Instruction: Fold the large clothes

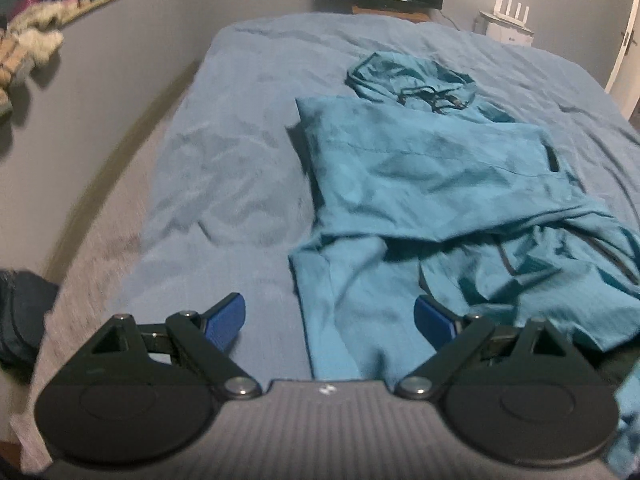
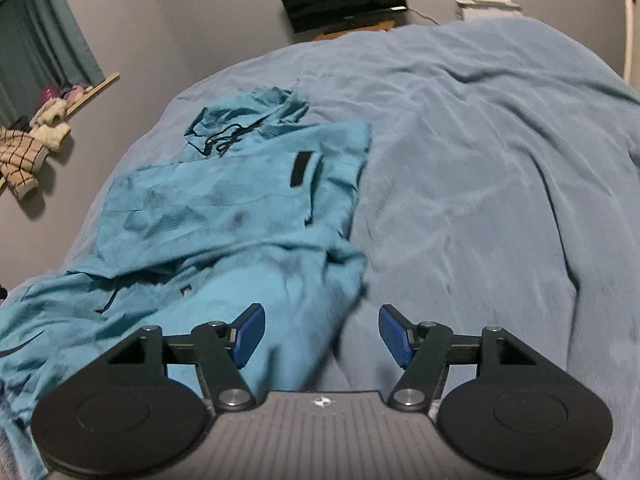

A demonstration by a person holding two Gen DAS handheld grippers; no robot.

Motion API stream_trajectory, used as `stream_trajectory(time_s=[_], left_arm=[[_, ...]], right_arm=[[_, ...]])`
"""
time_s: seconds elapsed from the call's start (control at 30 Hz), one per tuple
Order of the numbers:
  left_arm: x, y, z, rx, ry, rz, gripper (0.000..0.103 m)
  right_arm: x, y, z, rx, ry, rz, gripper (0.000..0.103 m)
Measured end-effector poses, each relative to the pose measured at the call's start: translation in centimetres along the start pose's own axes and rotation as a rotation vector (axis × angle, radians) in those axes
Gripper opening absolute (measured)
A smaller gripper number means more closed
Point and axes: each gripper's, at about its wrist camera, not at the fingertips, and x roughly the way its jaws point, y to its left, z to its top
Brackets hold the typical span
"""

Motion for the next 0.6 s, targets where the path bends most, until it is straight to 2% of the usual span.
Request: stream_trajectory(time_s=[0.07, 0.27, 0.37, 0.43, 0.5, 0.53, 0.6], left_arm=[[-0.1, 0.2, -0.6, -0.017, 0.027, -0.023, 0.092], [0.2, -0.1, -2.2, -0.018, 0.059, -0.005, 0.092], [0.1, -0.5, -2.4, -0.013, 0.069, -0.013, 0.091], [-0.1, -1.1, -2.4, 0.000, 0.079, -0.035, 0.087], [-0.2, -1.5, -2.5, -0.001, 0.103, -0.081, 0.077], [-0.1, -1.8, -2.6, -0.004, 0.117, -0.100, 0.077], [0.3, -2.2, -2.9, 0.013, 0.125, -0.085, 0.072]], right_arm=[[-0.8, -0.7, -1.3, 0.045, 0.017, 0.023, 0.066], [-1.5, -0.3, -4.0, 0.132, 0.022, 0.140, 0.066], [-1.2, 0.0, -4.8, 0.156, 0.032, 0.169, 0.066], [-0.8, 0.3, -4.7, 0.167, 0.036, 0.180, 0.066], [-0.8, 0.4, -4.9, 0.173, 0.041, 0.196, 0.066], [-0.7, 0.5, -4.9, 0.175, 0.043, 0.208, 0.064], [-0.7, 0.6, -5.0, 0.179, 0.044, 0.242, 0.058]])
